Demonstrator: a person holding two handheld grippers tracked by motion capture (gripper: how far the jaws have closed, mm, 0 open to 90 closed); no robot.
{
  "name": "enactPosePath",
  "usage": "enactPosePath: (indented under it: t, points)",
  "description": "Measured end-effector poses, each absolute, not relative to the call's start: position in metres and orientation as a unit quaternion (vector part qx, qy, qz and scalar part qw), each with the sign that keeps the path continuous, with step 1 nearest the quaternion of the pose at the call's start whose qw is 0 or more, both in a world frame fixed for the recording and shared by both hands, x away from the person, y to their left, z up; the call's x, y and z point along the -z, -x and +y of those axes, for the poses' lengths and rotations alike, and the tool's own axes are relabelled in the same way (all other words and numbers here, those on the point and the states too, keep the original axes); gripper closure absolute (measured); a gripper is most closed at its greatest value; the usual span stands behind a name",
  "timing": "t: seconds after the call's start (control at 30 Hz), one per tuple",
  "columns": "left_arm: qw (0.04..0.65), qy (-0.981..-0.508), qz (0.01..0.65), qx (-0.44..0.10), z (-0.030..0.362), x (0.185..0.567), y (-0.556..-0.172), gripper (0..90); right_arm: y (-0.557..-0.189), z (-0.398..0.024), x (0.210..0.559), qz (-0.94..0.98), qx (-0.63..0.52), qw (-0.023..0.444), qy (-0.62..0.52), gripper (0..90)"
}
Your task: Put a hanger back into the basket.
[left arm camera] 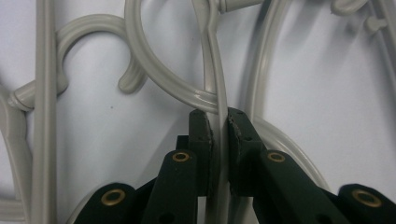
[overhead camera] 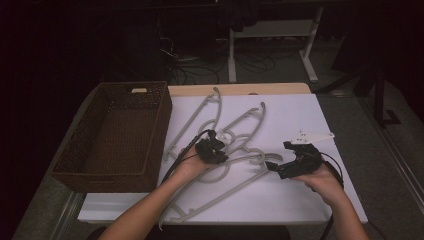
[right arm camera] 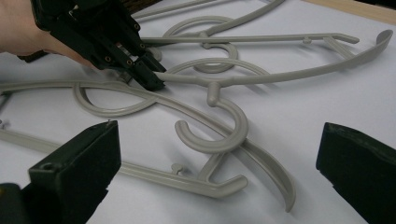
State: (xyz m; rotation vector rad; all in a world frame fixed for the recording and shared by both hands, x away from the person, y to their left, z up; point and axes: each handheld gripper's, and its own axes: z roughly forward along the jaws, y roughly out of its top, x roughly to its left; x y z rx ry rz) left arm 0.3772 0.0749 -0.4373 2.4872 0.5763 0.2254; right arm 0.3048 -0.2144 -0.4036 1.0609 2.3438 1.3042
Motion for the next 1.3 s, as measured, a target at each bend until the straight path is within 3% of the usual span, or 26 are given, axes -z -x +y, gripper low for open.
enactPosePath:
  t: [0.43, 0.67, 0.93, 1.3]
  points:
    - [0.322, -0.914, 0.23, -0.093, 0.091, 0.361, -0.38, 82.4, -0.299, -0.218, 0.402, 0.798, -0.462, 0.132, -0.364, 0.0]
    - [0.337, -0.906, 0.239, -0.091, 0.121, 0.319, -0.385, 82.3, -0.294, -0.223, 0.411, 0.802, -0.459, 0.127, -0.361, 0.0]
    - [0.349, -0.897, 0.254, -0.098, 0.178, 0.285, -0.388, 82.4, -0.295, -0.221, 0.413, 0.803, -0.457, 0.129, -0.36, 0.0]
    - [0.338, -0.886, 0.292, -0.128, 0.272, 0.269, -0.382, 82.3, -0.297, -0.221, 0.414, 0.803, -0.455, 0.129, -0.363, 0.0]
